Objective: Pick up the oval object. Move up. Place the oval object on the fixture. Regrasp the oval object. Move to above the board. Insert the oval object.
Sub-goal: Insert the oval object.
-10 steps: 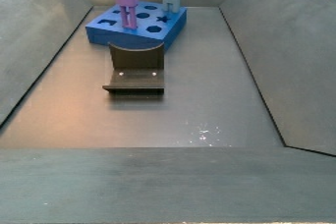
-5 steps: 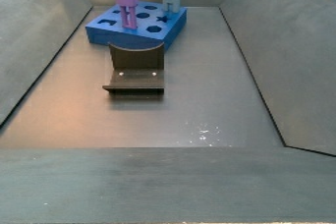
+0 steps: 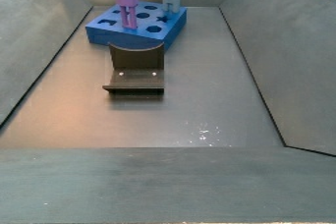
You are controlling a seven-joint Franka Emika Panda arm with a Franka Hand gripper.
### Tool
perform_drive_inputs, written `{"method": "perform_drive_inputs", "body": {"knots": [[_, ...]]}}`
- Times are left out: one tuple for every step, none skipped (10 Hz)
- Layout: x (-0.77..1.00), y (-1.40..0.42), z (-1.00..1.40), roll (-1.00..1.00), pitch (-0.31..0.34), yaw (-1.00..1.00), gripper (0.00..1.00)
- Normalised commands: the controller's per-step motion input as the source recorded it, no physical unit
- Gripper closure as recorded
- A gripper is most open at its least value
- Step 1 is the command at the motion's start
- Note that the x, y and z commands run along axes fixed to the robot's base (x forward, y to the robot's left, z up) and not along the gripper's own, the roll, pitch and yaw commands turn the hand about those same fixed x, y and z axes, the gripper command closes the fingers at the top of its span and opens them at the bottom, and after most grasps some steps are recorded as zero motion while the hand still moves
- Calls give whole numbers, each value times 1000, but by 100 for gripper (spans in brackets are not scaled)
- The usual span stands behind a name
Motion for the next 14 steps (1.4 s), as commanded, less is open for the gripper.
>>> {"method": "perform_drive_inputs", "body": {"knots": [[71,-6,-380,57,-91,-1000,100],[43,-6,-329,37,-56,-1000,100],[177,-289,-226,-9,-51,-609,100],[-97,0,0,0,0,0,100],[0,-497,-86,0,0,-714,100],[6,-317,-94,0,-3,-889,100],[9,-269,-97,0,-10,-923,100],[9,-251,-103,0,-13,-931,100],[3,-249,-103,0,-10,-931,100],[0,0,0,20,-9,0,100],[0,0,-163,-20,-50,-23,100],[357,531,-157,-120,-3,0,100],[189,409,-180,-110,-14,0,100],[0,0,-131,-13,0,11,100]]}}
